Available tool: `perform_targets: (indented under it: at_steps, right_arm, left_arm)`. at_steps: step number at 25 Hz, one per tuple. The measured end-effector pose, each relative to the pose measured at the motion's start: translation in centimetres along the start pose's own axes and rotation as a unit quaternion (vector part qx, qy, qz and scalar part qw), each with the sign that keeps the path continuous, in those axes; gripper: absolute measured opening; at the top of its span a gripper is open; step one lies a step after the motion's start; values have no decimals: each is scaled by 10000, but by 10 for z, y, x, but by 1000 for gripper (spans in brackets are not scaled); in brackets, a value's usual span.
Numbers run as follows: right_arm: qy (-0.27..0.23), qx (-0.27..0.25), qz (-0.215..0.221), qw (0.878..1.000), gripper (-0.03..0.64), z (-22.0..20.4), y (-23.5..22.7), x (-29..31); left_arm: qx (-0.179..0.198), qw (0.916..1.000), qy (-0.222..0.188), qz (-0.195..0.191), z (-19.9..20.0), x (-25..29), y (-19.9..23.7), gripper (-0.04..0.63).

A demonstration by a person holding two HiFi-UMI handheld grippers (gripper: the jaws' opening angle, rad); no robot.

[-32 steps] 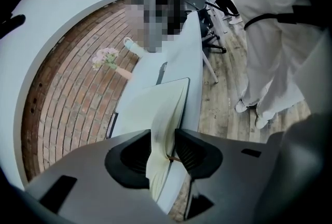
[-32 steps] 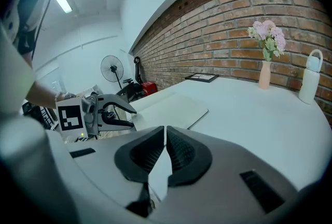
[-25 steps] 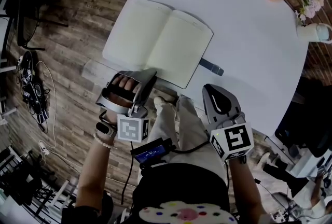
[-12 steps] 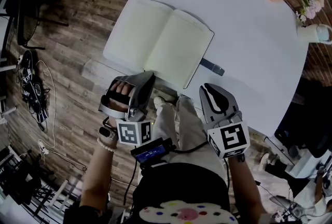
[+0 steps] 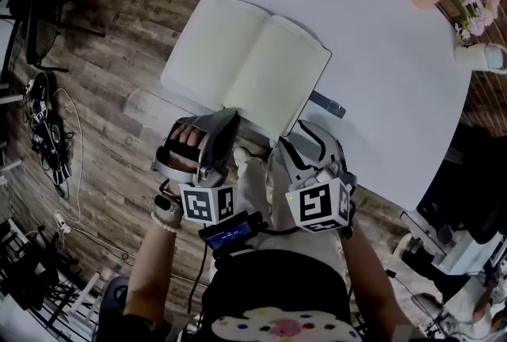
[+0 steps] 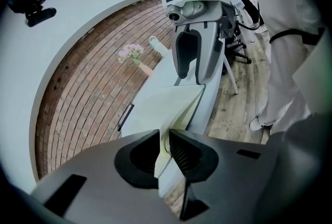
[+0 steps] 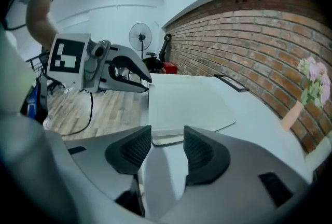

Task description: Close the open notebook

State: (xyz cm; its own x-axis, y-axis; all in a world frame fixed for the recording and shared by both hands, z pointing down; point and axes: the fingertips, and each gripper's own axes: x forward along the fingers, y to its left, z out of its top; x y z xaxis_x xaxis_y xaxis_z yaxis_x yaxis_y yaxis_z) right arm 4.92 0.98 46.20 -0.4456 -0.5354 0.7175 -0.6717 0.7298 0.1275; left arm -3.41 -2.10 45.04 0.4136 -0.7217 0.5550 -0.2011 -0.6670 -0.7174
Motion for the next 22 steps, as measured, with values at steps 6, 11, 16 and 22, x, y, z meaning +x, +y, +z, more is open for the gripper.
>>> perform_targets:
  at_steps: [6, 11, 16, 22]
  right_arm:
    - [131, -1265, -77, 9919, 201, 5, 14, 10]
    - [193, -1630, -263, 9861, 204, 7, 14, 11]
    - [283, -2368, -439, 9702, 202, 6, 14, 14]
    - [219, -2730, -605, 9598, 55, 6, 18, 3]
  left_arm:
    - [-16, 10000, -28, 6, -1, -1, 0, 71]
    - [-19, 10000, -62, 2, 0, -1, 1, 71]
    - [-34, 10000, -81, 5, -1, 0, 0, 71]
    - [171, 9996, -97, -210, 2, 4, -9, 74]
